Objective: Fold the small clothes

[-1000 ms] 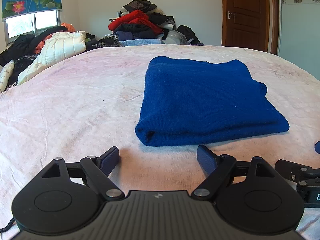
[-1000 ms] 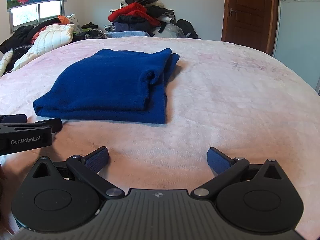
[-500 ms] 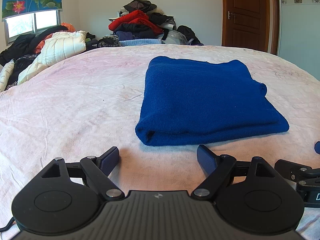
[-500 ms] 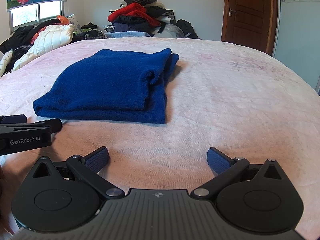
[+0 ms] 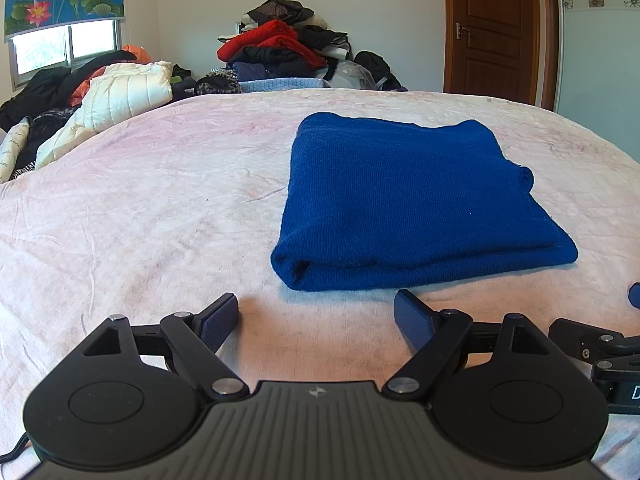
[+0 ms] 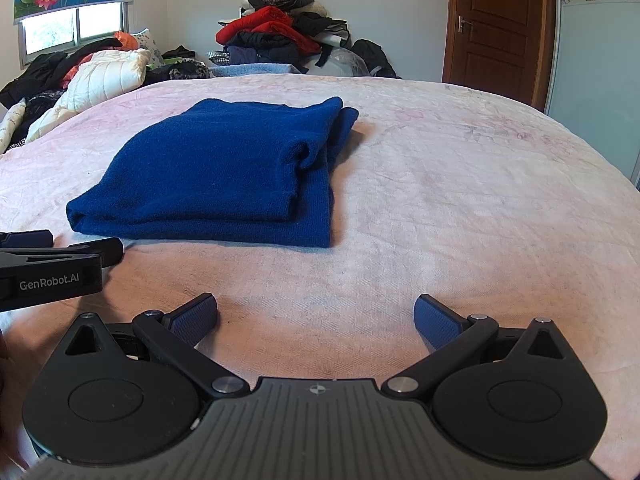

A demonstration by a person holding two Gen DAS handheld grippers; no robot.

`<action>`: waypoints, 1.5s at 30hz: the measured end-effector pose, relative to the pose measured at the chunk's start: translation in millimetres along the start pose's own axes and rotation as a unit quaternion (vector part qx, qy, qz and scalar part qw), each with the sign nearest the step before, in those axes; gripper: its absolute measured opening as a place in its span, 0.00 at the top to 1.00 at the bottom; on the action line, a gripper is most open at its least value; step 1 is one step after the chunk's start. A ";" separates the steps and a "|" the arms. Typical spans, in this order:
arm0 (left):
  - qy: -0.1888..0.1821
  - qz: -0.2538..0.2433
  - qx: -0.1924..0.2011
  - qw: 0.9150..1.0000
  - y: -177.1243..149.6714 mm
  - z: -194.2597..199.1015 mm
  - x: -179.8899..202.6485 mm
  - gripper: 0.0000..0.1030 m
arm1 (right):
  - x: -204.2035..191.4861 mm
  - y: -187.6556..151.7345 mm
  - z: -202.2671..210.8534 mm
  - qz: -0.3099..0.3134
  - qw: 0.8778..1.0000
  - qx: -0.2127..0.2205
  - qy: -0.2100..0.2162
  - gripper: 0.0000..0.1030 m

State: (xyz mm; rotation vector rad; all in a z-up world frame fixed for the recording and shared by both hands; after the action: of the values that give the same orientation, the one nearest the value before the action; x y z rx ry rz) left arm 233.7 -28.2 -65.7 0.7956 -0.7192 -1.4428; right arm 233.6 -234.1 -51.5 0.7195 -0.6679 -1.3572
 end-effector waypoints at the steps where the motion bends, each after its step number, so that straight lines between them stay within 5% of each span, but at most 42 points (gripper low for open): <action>1: 0.000 0.000 0.000 1.000 -0.1 0.1 0.2 0.17 | 0.0 0.0 0.0 0.000 1.000 0.000 0.000 0.00; 45: 0.001 0.012 -0.009 1.000 -1.3 0.4 0.4 0.12 | -0.1 -0.6 -0.4 0.000 1.000 0.000 0.000 0.00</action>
State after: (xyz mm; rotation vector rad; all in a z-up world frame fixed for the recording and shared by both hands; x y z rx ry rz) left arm 232.7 -28.6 -66.5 0.7728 -0.7102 -1.4248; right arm 233.6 -234.1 -52.3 0.7205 -0.6684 -1.3577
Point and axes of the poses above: each gripper's, at about its wrist camera, not at the fingertips, and z roughly against the way its jaws point, x to its right, y to its top, the point moved 5 cm from there along -z, roughly the way its jaws point
